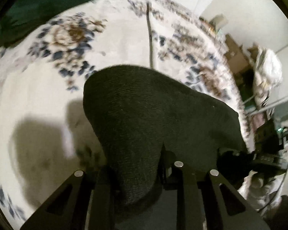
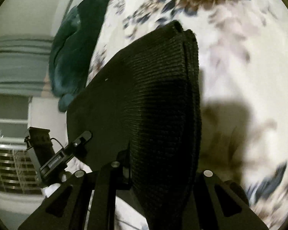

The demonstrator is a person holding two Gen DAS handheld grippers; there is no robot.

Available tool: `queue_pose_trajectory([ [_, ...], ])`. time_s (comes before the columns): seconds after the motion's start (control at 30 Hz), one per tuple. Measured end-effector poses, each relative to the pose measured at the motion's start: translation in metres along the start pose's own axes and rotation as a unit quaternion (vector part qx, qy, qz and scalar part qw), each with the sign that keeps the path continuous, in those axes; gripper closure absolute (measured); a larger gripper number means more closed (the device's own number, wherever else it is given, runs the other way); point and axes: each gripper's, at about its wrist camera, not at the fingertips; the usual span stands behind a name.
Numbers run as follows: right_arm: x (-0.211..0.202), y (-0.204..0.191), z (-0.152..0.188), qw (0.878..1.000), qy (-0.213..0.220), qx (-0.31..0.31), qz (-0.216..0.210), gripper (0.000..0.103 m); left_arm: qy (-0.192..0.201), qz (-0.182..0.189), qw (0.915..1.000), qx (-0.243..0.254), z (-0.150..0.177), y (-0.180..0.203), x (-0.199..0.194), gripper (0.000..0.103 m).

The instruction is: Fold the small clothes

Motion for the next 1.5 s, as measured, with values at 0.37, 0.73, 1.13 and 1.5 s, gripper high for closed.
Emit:
queue_pose_trajectory([
  [0.37,0.027,-0.007,-0.01,0.973,-0.029,-0.036,0.227,0.038,0.023,-0.126,0.9913,0.027,0.008,0.006,0.003,0.036],
  [0.73,-0.027,-0.093,0.079,0.89,0.056,-0.087,0.445,0.0,0.085,-0.231,0.9689,0.021,0.074,0.056,-0.085,0.0],
  [1.13,-0.19,-0.224,0.18,0.868,0.171,-0.116,0.452,0.0,0.147,-0.216,0.9652,0.017,0.141,0.13,-0.25,0.0],
  [1.5,-0.325,-0.356,0.29,0.856,0.233,-0.167,0.431,0.0,0.206,-0.199,0.9576,0.032,0.223,0.197,-0.412,0.0],
])
Point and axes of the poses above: each gripper's, at about its wrist camera, not at the fingertips, and x roughly the way its jaws point, y to its right, z to its underside, and after that the axes turned 6 degrees about -x, right-handed
